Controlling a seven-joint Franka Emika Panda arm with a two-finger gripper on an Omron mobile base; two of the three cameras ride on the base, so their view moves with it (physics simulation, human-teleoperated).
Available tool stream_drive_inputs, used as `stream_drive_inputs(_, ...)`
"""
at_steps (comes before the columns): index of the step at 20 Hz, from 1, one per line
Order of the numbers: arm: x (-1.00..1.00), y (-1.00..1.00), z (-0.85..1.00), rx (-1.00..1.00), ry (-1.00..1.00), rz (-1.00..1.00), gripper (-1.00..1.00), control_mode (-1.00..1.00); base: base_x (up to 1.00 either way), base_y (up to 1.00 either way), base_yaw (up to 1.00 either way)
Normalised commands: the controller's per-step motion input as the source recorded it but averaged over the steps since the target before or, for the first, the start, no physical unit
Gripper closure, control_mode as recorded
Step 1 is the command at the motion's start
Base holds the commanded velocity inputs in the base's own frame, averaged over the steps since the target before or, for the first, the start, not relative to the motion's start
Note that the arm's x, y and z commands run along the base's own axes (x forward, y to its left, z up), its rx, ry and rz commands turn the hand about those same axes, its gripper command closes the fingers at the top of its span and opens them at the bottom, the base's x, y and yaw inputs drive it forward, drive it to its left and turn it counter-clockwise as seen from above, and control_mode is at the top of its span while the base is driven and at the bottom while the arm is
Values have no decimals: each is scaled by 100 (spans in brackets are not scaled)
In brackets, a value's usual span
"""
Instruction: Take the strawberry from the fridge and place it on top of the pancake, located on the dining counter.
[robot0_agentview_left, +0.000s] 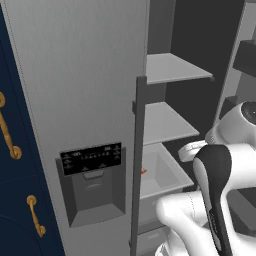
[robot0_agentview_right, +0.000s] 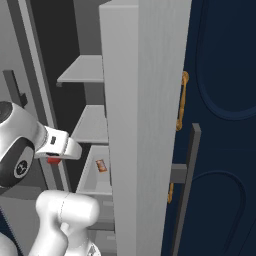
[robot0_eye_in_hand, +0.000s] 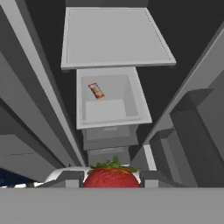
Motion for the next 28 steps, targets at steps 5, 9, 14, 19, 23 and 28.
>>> stream_drive_inputs(5,-10,6,-7,0,3,0,100,100,-25,9,0)
stream_drive_inputs(9,0,0,0,0,0,0,100,100,-97,14,-1)
stream_drive_inputs(14,0,0,0,0,0,0,100,100,-100,-7,-18)
stream_drive_inputs(19,0,0,0,0,0,0,100,100,-97,-57,-42)
stream_drive_inputs(23,0,0,0,0,0,0,100,100,-60,-92,-47)
stream_drive_inputs(28,0,0,0,0,0,0,100,100,-7,-100,-57)
